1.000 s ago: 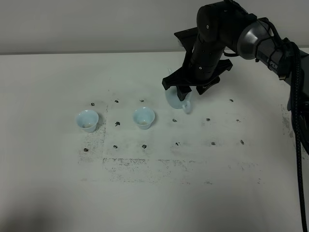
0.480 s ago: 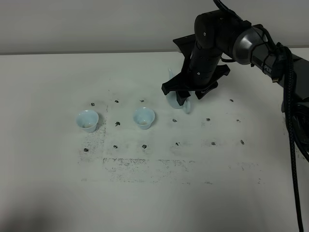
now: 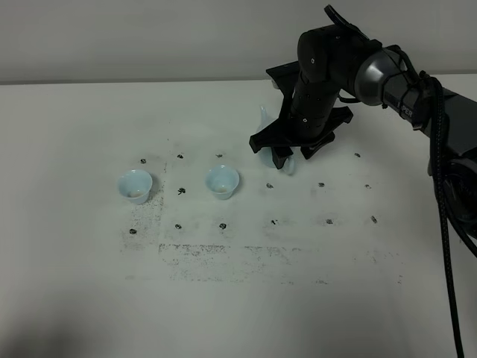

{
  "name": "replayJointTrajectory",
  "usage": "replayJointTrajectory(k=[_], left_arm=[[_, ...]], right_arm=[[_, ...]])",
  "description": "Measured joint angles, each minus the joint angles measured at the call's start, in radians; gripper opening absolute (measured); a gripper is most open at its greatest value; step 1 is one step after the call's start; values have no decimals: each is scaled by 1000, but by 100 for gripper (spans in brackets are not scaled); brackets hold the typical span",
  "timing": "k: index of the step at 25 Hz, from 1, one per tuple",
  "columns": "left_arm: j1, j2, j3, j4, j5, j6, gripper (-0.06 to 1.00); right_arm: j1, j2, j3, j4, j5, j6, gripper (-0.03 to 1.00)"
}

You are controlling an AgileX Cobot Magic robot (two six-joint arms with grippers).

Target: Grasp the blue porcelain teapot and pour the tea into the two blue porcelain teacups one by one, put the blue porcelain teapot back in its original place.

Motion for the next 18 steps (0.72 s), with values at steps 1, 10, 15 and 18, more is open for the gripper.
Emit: replayJointTrajectory(k=[1,10,15,18], left_arm=[[0,0,0,0,0,0,66],[0,0,0,0,0,0,66],[0,0,0,0,0,0,66],[0,0,0,0,0,0,66]], right_arm=[[0,0,0,0,0,0,47],[0,0,0,1,2,-7,21],[0,0,0,4,6,-9,6],[0,0,0,4,9,-26,6]])
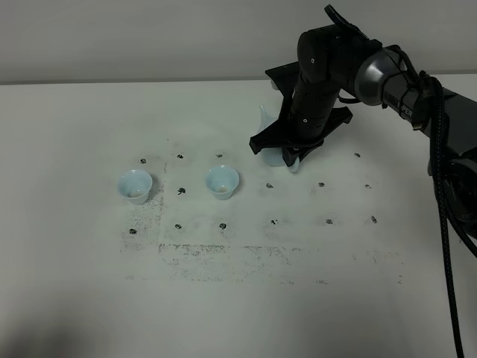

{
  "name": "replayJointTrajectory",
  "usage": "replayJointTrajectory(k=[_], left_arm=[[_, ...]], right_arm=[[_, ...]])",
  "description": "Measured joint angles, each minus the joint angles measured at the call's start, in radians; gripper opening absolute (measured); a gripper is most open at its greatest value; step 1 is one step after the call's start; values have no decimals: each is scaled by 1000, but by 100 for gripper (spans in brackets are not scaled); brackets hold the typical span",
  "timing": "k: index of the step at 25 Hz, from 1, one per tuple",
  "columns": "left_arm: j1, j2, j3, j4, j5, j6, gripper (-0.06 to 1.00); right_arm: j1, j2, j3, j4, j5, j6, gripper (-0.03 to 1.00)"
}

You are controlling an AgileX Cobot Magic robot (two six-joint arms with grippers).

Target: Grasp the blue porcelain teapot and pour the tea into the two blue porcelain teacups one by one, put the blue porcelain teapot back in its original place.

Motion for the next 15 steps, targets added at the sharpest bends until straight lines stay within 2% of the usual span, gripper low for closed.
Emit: replayJointTrajectory(k=[15], left_arm=[[0,0,0,0,0,0,66]], right_arm=[[0,-8,-6,-1,26,-53,6]])
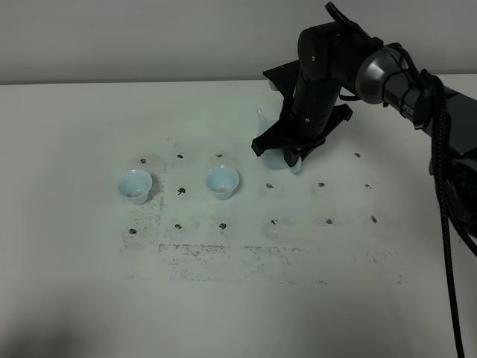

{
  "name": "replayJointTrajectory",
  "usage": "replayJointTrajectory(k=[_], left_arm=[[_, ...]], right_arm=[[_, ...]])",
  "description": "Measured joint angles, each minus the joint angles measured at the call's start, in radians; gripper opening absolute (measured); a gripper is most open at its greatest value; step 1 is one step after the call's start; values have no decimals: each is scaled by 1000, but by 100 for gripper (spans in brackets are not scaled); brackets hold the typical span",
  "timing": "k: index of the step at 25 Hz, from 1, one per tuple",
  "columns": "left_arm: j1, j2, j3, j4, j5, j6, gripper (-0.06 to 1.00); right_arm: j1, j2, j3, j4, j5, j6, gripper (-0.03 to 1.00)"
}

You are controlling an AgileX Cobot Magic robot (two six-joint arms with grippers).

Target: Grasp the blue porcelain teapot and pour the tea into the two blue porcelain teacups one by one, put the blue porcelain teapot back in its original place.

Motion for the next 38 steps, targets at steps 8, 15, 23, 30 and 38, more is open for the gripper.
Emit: replayJointTrajectory(k=[8,15,23,30,38], left_arm=[[0,0,0,0,0,-1,66],[0,0,0,0,0,-1,66],[0,0,0,0,0,-1,66],[0,0,0,0,0,-1,66],[0,0,0,0,0,-1,66]], right_arm=[[0,-5,0,-1,-3,-26,6],[0,-9,0,-1,-30,-49,6],[0,-9,0,7,-92,-114,6],[0,-9,0,33,-140,-194,6],[-11,-60,2,137,-145,-341,6]])
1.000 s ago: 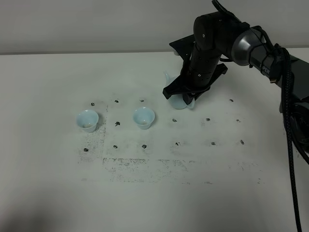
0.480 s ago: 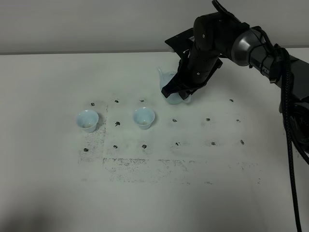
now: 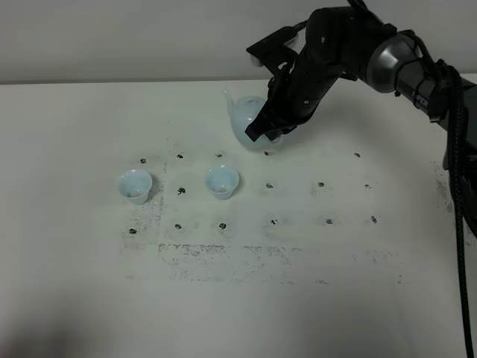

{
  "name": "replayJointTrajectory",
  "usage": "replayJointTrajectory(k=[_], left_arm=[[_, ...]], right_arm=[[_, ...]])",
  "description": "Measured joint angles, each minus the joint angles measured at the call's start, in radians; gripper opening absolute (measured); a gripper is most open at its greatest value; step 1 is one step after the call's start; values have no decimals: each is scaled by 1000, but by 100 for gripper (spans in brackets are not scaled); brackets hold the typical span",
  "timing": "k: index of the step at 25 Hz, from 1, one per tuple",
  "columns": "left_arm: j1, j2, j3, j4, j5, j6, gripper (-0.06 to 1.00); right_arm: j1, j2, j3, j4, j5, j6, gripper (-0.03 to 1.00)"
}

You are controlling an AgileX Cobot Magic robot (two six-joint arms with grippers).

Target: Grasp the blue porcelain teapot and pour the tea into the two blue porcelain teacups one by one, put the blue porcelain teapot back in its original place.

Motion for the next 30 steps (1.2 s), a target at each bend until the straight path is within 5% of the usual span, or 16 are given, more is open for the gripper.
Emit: replayJointTrajectory(k=[9,30], left_arm=[[0,0,0,0,0,1,66],[0,0,0,0,0,1,66]], right_arm=[[22,-44,0,2,12,-161,6],[146,-44,-93,35,17,-333,4]])
